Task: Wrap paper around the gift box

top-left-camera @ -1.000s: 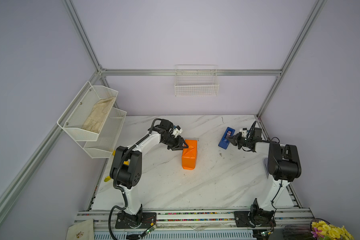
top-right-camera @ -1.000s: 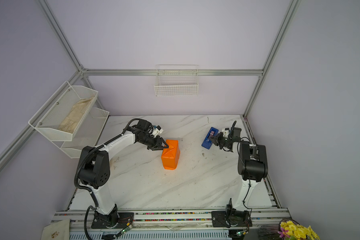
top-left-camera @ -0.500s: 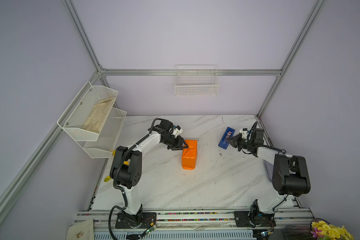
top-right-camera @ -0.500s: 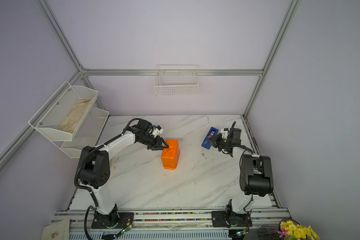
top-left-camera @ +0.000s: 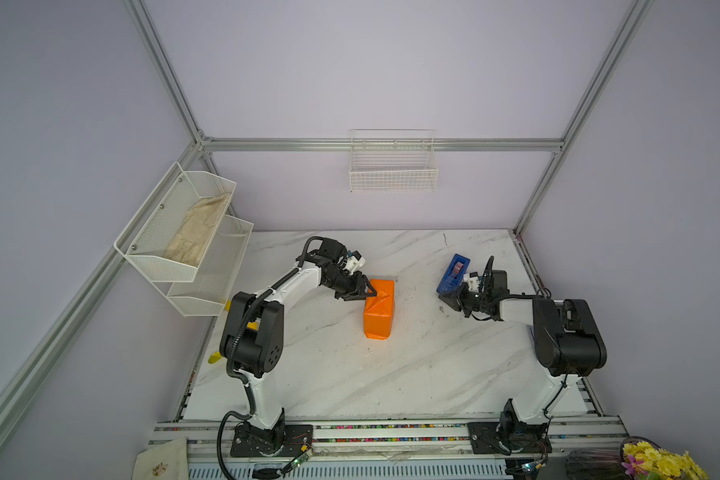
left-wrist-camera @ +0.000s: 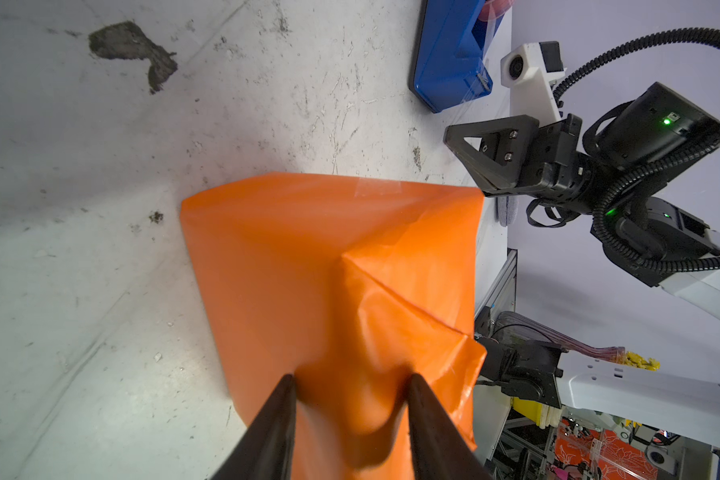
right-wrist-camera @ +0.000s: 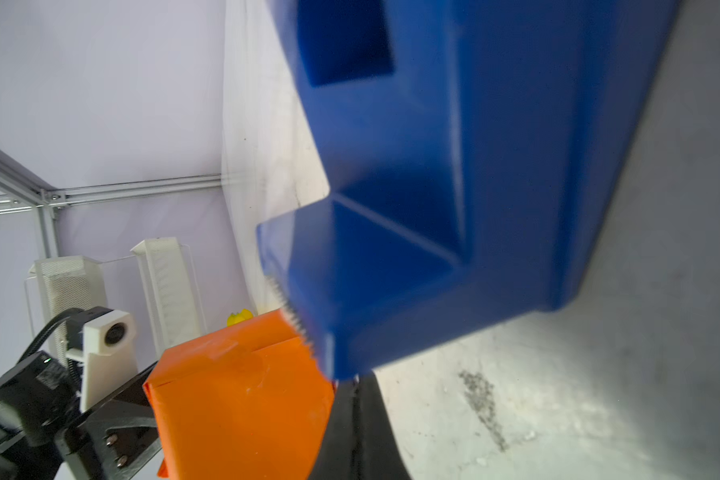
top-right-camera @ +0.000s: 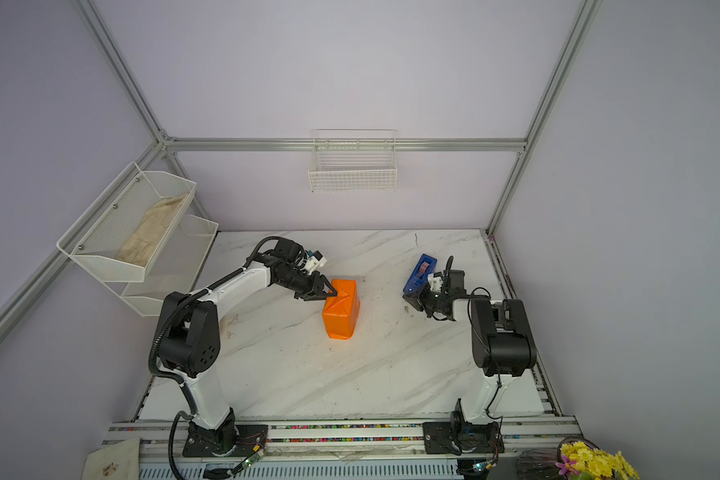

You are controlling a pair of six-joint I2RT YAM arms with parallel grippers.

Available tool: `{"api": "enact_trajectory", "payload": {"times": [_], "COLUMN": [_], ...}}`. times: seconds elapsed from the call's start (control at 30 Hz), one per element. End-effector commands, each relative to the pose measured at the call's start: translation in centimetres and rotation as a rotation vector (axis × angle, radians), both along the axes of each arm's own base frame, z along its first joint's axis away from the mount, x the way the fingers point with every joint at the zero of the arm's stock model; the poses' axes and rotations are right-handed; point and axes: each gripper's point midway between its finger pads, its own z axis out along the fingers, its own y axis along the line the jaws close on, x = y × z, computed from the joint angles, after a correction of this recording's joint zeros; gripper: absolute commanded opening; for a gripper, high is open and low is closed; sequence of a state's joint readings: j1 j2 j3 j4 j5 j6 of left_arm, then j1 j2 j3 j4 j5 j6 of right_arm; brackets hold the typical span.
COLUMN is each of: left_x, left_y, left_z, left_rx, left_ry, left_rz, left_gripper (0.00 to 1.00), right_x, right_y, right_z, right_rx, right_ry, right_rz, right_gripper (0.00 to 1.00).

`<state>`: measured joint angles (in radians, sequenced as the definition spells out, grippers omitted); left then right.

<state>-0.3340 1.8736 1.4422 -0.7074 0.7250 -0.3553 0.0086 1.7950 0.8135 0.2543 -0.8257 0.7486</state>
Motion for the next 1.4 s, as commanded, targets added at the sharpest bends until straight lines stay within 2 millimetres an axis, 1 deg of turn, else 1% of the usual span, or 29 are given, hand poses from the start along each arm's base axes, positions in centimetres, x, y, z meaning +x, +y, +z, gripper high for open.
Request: {"api": "enact_trajectory", "payload": {"times": [0.0, 0.07, 0.1, 0.17, 0.27, 0.37, 0.47, 0.63, 0.73, 0.8, 0.93, 1.0, 1.1, 1.2, 1.37], "left_x": [-0.5, -0.6, -0.7, -0.7, -0.7, -0.8, -0.8, -0.8, -0.8, -0.8, -0.9, -1.0, -1.2, -1.5, -2.6], "left_y": [1.0, 0.9, 0.9, 0.9, 0.9, 0.8, 0.8, 0.8, 0.8, 0.8, 0.1, -0.5, -1.5, -2.6, -4.7], "left_z": [-2.6, -2.6, -2.7, -2.6, -2.7, -2.6, -2.5, -2.6, -2.6, -2.6, -2.4, -2.3, -2.4, -2.5, -2.5], "left_rx": [0.087, 0.083, 0.085, 0.086, 0.086, 0.085, 0.086, 0.088, 0.089, 0.088, 0.07, 0.063, 0.073, 0.089, 0.085], "left_ry": [0.042, 0.048, 0.049, 0.05, 0.052, 0.053, 0.05, 0.05, 0.05, 0.048, 0.033, 0.023, 0.005, -0.009, -0.044], "left_rz": [0.004, 0.001, -0.003, -0.004, -0.006, -0.008, -0.01, -0.01, -0.011, -0.013, -0.057, -0.098, -0.183, -0.266, -0.42], "left_gripper": [0.42, 0.42, 0.42, 0.42, 0.42, 0.42, 0.42, 0.42, 0.42, 0.42, 0.42, 0.42, 0.42, 0.42, 0.42], "right_x": [-3.5, -4.2, -4.3, -4.2, -3.4, -2.8, -2.9, -4.6, -5.6, -6.1, -7.4, -8.1, -8.6, -9.4, -10.9], "right_y": [-0.2, -0.9, -1.1, -1.6, -1.8, -1.5, 0.3, 5.2, 8.1, 9.7, 12.1, 12.7, 12.8, 13.1, 13.2], "right_z": [-4.5, -5.5, -5.5, -4.7, -1.9, 1.7, 5.6, 10.6, 13.4, 14.6, 15.1, 14.7, 14.3, 14.5, 14.4], "right_rx": [-0.091, -0.145, -0.16, -0.192, -0.207, -0.215, -0.176, -0.098, -0.046, -0.053, -0.107, -0.131, -0.144, -0.146, -0.166], "right_ry": [0.147, 0.18, 0.18, 0.165, 0.107, 0.04, -0.037, -0.132, -0.205, -0.249, -0.29, -0.283, -0.267, -0.264, -0.249], "right_rz": [0.037, 0.037, 0.033, 0.024, 0.014, 0.024, 0.083, 0.234, 0.325, 0.377, 0.493, 0.532, 0.564, 0.601, 0.659], "right_gripper": [0.0, 0.0, 0.0, 0.0, 0.0, 0.0, 0.0, 0.0, 0.0, 0.0, 0.0, 0.0, 0.0, 0.0, 0.0]}}
